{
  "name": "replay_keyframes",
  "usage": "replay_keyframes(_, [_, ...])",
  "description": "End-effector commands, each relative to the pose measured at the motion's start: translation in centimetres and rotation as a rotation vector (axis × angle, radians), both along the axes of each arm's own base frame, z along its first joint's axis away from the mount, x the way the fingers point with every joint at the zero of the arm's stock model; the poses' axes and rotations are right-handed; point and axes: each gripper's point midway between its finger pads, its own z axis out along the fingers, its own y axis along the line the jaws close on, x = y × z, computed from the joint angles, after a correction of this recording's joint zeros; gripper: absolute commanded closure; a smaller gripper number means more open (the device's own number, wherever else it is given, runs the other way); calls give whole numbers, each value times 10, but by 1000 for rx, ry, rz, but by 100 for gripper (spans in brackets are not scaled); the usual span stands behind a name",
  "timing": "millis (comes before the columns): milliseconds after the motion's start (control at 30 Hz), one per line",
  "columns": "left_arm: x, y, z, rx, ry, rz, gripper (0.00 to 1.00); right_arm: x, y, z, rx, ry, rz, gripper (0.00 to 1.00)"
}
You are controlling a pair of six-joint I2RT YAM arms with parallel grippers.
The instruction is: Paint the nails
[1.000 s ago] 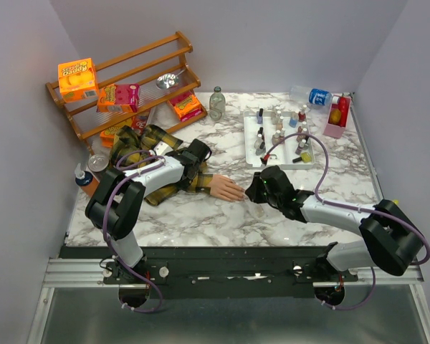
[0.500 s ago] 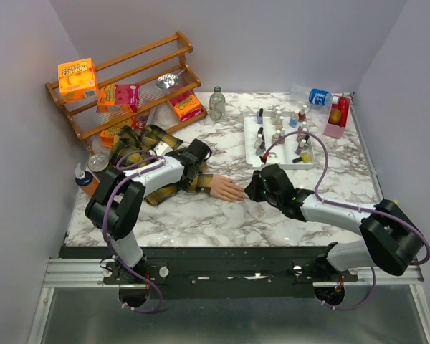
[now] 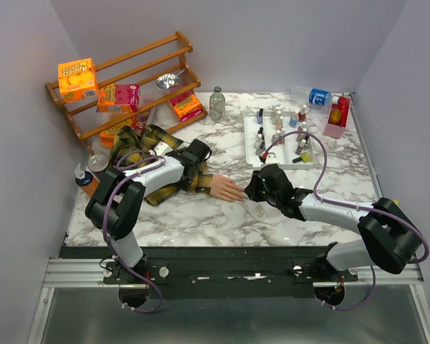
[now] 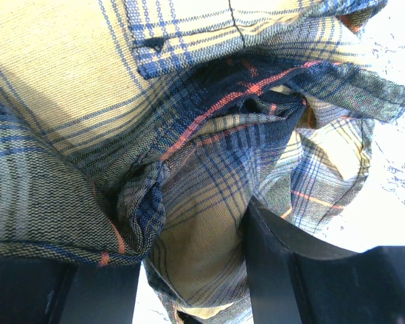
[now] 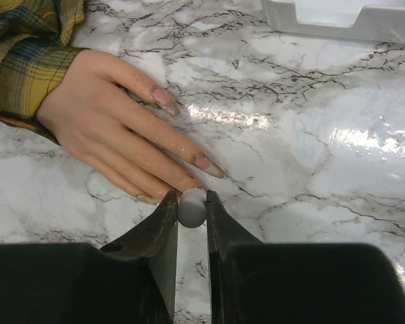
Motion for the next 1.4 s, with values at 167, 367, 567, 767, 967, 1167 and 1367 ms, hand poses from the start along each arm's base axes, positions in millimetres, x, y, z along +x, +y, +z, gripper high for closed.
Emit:
replay_keyframes(167, [-9,7,-17,6,52,-1,51,8,-8,2,-30,-27,-39,99])
replay_keyframes(367, [-9,7,-17,6,51,-1,51,5,-11,-1,-35,-21,-43,99])
replay_keyframes(567, [-9,7,-17,5,49,-1,51,3,-14,-4,-41,-13,-45,99])
replay_keyframes(767, [-9,6,-17,3,52,-4,51,0,-18,-6,-48,-8,-50,99])
replay_keyframes(967, [-9,7,-17,5,52,-3,51,-1,-20,-6,-56,-8,-55,99])
replay_keyframes(1167, [-9,7,-17,4,51,-3,51,0,-23,-5,-66,-16,-64,99])
replay_keyframes(1367, [-9,6,-16,2,50,-4,51,0,-25,-4,-76,-17,-69,99])
